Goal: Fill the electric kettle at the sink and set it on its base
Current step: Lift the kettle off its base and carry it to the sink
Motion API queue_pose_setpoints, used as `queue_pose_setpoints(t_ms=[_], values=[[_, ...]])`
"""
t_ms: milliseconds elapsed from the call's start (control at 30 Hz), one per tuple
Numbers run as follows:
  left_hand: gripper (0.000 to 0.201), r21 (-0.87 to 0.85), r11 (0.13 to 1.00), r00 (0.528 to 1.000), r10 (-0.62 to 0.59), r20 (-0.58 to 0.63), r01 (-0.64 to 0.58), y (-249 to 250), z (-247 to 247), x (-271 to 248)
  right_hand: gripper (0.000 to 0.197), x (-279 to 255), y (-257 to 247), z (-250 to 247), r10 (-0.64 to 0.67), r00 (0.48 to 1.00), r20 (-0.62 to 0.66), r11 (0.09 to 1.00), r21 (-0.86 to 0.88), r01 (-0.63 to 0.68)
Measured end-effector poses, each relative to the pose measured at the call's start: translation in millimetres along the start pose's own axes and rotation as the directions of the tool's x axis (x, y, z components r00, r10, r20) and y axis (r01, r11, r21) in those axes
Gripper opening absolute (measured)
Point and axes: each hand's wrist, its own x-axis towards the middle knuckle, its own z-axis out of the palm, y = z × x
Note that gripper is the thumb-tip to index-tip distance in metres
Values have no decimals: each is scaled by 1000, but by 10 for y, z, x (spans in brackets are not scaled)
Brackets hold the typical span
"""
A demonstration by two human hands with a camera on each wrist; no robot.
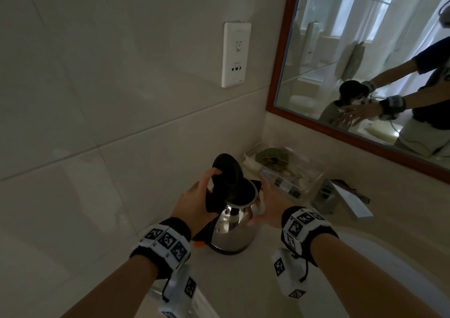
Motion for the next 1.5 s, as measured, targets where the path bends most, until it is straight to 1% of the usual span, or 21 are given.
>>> queue_pose_setpoints(t_ms=[67, 167, 267, 400, 467, 533, 633, 733, 800, 867, 900, 933, 1000, 1100, 1133, 1167, 1267, 1300, 1367, 1433, 1500], values=[[77, -15, 999, 999, 40, 32, -40, 88, 12, 13, 138, -70, 88, -56, 21, 1000, 7, 999, 27, -21], [80, -36, 994, 991, 102, 85, -99, 250, 27, -2, 145, -262, 258, -159, 3, 1000, 10, 977, 211, -5], [86, -85, 982, 975, 176, 133, -166, 414, 65, -62, 151, -560, 456, -212, -25, 998, -55, 944, 329, 41], [89, -161, 972, 950, 207, 232, -173, 591, 273, -121, 143, -967, 736, -108, 42, 988, -148, 909, 416, 24], [89, -167, 970, 931, 218, 292, -175, 684, 420, -124, 145, -1122, 867, -54, 100, 983, -153, 897, 441, -23], [89, -156, 970, 917, 229, 326, -187, 786, 538, -122, 148, -1254, 957, -36, 152, 977, -153, 880, 470, -63], [86, -160, 963, 897, 261, 357, -217, 991, 679, -134, 152, -1447, 1085, -96, 194, 964, -183, 877, 473, -87], [84, -182, 955, 882, 288, 373, -235, 1174, 795, -151, 143, -1596, 1220, -182, 235, 952, -194, 873, 473, -119], [81, -202, 947, 867, 310, 389, -248, 1283, 891, -172, 145, -1713, 1298, -228, 269, 939, -215, 893, 421, -160], [81, -220, 945, 873, 312, 375, -244, 1329, 993, -171, 144, -1806, 1368, -262, 293, 934, -202, 895, 400, -194], [83, -222, 943, 868, 319, 380, -250, 1331, 1021, -183, 143, -1822, 1386, -262, 305, 930, -205, 893, 401, -205], [85, -253, 925, 834, 367, 412, -282, 1481, 1177, -173, 142, -1991, 1508, -308, 361, 903, -233, 875, 420, -241], [87, -258, 932, 849, 343, 403, -254, 1457, 1218, -189, 142, -2018, 1515, -337, 341, 919, -199, 886, 395, -243], [85, -290, 926, 829, 351, 435, -240, 1509, 1377, -180, 150, -2089, 1628, -381, 365, 914, -174, 892, 346, -290], [85, -301, 924, 830, 351, 434, -234, 1508, 1450, -166, 149, -2091, 1681, -417, 378, 912, -159, 891, 330, -312], [86, -300, 926, 831, 345, 436, -227, 1511, 1528, -148, 144, -2082, 1758, -462, 389, 910, -139, 891, 306, -335], [90, -286, 939, 833, 308, 460, -189, 1499, 1740, -82, 134, -2039, 1970, -632, 420, 907, -27, 880, 256, -400], [90, -278, 945, 831, 292, 474, -173, 1493, 1798, -46, 127, -2003, 2056, -702, 433, 901, -3, 872, 255, -418], [90, -266, 955, 830, 252, 497, -131, 1481, 1910, 29, 106, -1894, 2245, -884, 454, 891, -11, 854, 290, -432], [87, -246, 966, 841, 196, 504, -77, 1455, 2024, 87, 91, -1753, 2419, -1069, 458, 888, -42, 845, 332, -420], [83, -247, 969, 853, 127, 507, 3, 1448, 2121, 144, 86, -1573, 2571, -1216, 448, 892, -54, 846, 349, -403]])
